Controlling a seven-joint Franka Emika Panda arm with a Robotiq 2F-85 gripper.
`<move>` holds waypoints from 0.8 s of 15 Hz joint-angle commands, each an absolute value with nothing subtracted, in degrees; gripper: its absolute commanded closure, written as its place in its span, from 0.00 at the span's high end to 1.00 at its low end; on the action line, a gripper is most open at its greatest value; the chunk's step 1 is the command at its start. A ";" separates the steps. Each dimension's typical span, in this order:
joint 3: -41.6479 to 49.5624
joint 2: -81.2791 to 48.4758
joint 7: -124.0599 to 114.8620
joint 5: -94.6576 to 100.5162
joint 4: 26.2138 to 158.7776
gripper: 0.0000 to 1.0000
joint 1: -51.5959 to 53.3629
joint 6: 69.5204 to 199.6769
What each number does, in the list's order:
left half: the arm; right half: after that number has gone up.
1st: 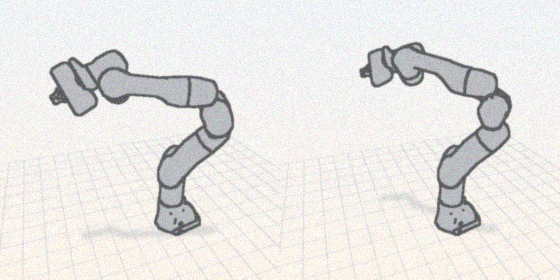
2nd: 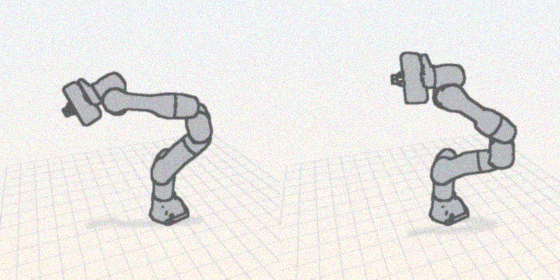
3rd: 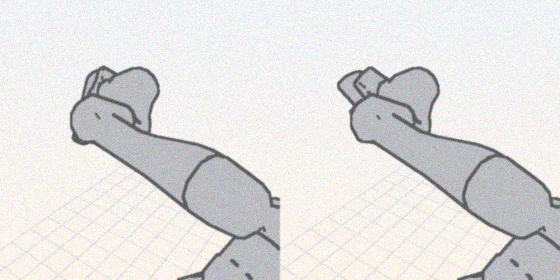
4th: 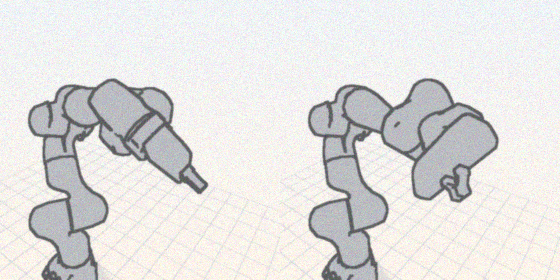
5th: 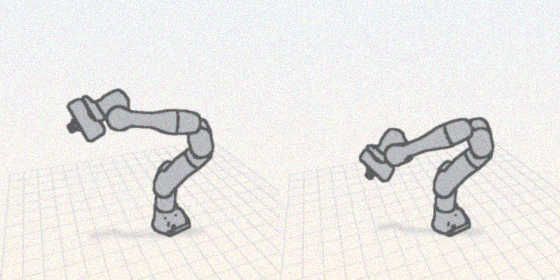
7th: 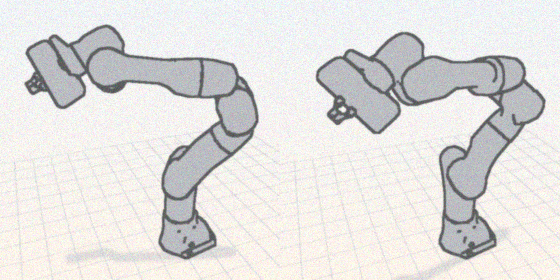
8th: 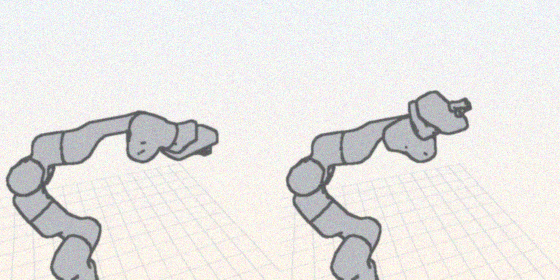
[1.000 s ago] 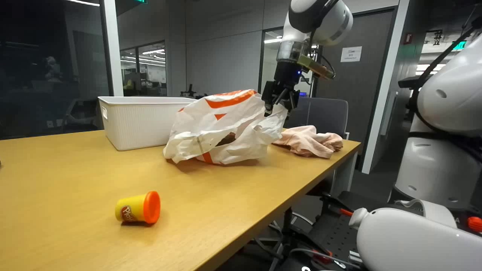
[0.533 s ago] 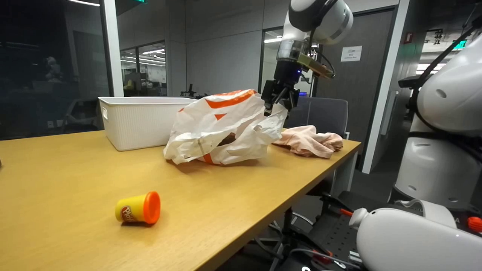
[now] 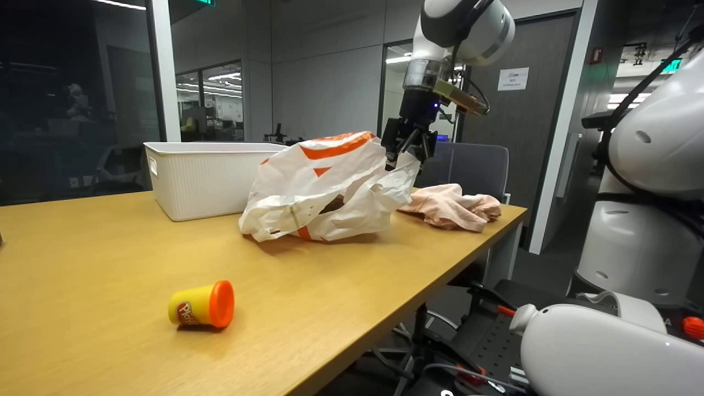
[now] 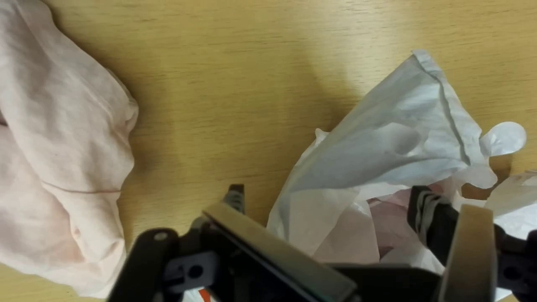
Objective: Remove the moose toy from the plastic
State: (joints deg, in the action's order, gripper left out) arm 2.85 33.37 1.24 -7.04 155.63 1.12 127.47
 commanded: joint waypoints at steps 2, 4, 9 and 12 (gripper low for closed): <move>2.11 40.52 1.74 -10.32 155.52 1.00 3.65 121.43; 4.84 43.13 6.71 -14.50 155.65 1.00 6.14 119.69; 8.06 45.66 16.95 -23.23 157.71 1.00 11.35 117.27; 7.18 38.00 22.43 -28.05 156.46 1.00 15.82 120.01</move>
State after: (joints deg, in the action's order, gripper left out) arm 6.99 44.62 16.89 -23.89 157.74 11.46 117.28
